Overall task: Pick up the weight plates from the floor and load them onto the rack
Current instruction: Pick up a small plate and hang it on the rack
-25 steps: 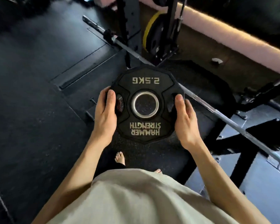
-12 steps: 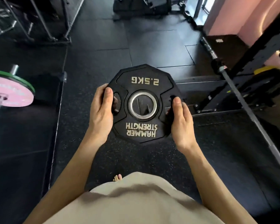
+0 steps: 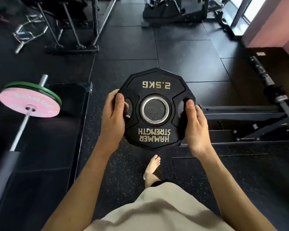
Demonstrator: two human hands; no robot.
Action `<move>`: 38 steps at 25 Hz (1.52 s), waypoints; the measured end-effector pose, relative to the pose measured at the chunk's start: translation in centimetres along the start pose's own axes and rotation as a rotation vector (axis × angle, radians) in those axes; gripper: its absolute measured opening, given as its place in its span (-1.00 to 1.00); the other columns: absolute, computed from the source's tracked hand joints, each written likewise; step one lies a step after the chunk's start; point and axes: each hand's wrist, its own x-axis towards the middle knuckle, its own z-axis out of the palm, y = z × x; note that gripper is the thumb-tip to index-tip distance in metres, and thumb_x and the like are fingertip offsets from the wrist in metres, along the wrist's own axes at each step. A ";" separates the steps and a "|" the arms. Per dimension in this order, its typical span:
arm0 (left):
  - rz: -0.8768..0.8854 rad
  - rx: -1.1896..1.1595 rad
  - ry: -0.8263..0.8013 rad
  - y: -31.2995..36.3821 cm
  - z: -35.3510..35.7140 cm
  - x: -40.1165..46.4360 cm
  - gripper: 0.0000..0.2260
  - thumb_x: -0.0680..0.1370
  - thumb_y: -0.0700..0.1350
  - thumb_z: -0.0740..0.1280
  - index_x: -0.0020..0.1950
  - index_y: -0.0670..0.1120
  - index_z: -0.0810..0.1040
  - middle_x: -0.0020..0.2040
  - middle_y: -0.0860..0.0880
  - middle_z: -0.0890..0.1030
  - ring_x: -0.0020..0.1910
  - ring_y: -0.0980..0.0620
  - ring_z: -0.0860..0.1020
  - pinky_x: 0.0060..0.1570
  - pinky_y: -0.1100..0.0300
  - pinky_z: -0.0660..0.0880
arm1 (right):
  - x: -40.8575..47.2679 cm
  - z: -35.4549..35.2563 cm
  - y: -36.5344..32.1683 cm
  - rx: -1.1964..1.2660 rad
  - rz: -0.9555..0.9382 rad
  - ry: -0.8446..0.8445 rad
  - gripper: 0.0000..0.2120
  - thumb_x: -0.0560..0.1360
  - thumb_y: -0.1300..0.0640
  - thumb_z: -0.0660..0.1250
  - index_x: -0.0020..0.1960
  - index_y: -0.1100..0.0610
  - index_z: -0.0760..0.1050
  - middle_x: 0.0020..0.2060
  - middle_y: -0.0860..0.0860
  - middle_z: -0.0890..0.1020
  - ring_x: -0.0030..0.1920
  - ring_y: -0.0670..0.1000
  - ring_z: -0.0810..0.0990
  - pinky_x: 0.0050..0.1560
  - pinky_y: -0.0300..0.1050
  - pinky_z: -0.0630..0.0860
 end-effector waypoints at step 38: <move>-0.031 -0.020 -0.557 -6.1 45.3 99.1 -0.69 0.68 0.06 0.10 0.28 -0.08 0.45 -0.20 0.03 0.47 -0.28 0.20 0.45 -0.23 0.32 0.45 | 97.7 1.2 -9.9 0.029 0.097 0.555 -0.61 0.63 -0.16 0.10 -0.20 0.11 0.37 -0.36 -0.08 0.45 -0.40 -0.24 0.41 -0.34 -0.34 0.39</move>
